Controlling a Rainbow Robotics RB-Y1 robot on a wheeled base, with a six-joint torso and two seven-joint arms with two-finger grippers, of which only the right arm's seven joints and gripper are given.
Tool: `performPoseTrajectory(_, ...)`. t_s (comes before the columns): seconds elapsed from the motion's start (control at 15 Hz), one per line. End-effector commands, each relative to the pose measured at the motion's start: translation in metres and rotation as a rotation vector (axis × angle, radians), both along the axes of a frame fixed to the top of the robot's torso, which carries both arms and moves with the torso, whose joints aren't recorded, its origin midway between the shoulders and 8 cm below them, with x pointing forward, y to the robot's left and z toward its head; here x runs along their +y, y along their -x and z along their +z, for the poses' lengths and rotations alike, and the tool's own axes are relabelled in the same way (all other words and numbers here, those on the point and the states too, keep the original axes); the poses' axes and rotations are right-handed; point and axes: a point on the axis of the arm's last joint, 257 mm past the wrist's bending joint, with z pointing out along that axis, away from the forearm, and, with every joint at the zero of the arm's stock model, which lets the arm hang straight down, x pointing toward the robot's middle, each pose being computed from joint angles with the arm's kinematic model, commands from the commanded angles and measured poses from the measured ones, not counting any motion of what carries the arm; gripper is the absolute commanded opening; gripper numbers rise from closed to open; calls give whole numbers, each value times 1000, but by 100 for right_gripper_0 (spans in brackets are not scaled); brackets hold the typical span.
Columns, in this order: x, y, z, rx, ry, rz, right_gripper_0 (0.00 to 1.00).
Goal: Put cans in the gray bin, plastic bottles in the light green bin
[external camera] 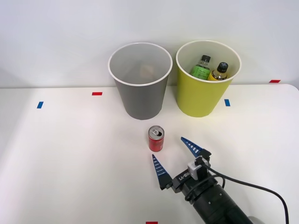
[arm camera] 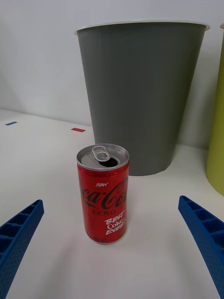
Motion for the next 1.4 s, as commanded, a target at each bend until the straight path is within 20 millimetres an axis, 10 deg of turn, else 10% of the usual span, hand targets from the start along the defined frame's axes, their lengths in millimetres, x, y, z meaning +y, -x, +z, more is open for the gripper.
performPoseTrajectory(0.07,9,-6,1,11,-1,0,100)
performPoseTrajectory(1.2,58,-71,-15,-3,10,-30,100)
performPoseTrajectory(1.27,60,-71,-12,-6,7,-29,91)
performPoseTrajectory(1.4,60,-74,-9,-18,11,-32,17)
